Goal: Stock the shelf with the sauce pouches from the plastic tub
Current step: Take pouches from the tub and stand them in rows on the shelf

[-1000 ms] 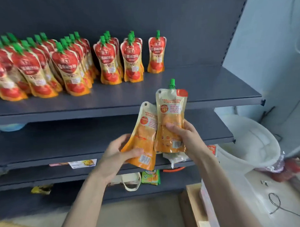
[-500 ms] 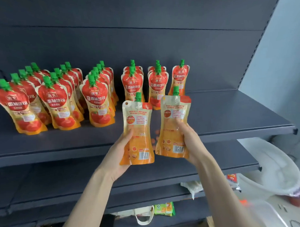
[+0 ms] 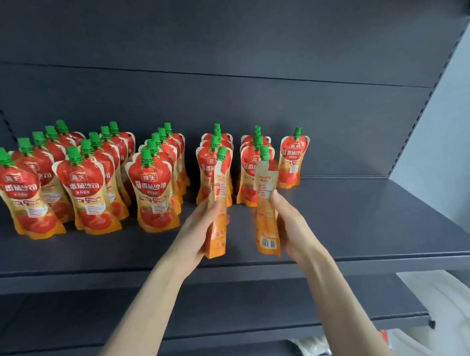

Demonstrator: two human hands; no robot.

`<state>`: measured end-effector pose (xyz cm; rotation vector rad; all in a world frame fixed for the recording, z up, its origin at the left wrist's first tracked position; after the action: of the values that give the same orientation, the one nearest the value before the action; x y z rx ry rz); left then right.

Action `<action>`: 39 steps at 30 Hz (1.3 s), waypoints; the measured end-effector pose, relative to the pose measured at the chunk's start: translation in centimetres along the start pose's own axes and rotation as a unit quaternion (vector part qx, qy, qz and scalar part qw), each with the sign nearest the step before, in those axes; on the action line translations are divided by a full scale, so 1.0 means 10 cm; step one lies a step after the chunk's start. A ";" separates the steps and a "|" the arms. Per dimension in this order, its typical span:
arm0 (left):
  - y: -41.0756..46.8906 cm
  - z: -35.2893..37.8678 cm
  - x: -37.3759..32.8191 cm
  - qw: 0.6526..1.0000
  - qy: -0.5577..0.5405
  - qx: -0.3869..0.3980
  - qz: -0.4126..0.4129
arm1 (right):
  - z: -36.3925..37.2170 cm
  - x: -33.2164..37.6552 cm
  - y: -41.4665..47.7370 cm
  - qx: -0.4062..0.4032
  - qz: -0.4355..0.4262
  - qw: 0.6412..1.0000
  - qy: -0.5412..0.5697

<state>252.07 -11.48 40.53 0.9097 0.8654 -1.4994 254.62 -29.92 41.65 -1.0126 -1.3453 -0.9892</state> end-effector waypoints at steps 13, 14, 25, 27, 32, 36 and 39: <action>0.63 -0.18 0.02 0.943 0.229 -0.178 0.164 | 0.01 -0.12 0.65 -0.190 -0.085 0.971 -0.117; 0.64 -0.19 0.06 0.943 0.239 -0.173 0.154 | 0.01 -0.17 0.65 -0.191 -0.084 0.969 -0.129; 0.61 -0.37 0.09 0.918 0.306 -0.170 0.187 | -0.06 -0.38 0.57 -0.259 -0.038 0.904 -0.338; 0.67 -0.34 0.08 0.916 0.312 -0.173 0.185 | -0.03 -0.36 0.61 -0.262 -0.030 0.896 -0.357; 0.69 -0.35 0.14 0.911 0.332 -0.179 0.165 | -0.02 -0.39 0.64 -0.256 -0.023 0.890 -0.377; 0.64 -0.40 0.16 0.909 0.332 -0.185 0.169 | -0.03 -0.42 0.62 -0.269 -0.031 0.880 -0.389; 0.65 -0.42 0.14 0.903 0.346 -0.187 0.172 | -0.03 -0.42 0.65 -0.271 -0.031 0.874 -0.403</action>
<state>258.77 -9.03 37.19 1.2438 1.3613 -0.6506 260.93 -28.46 37.43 -1.9718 -1.8115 -1.0629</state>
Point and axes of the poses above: each hand's wrist, its own y-axis towards the middle knuckle, its own z-axis out of the palm, x = y × z, the point moved 4 cm from there along y, towards the middle knuckle, and after that the axes turned 11 degrees about -y, right-handed, at the moved point
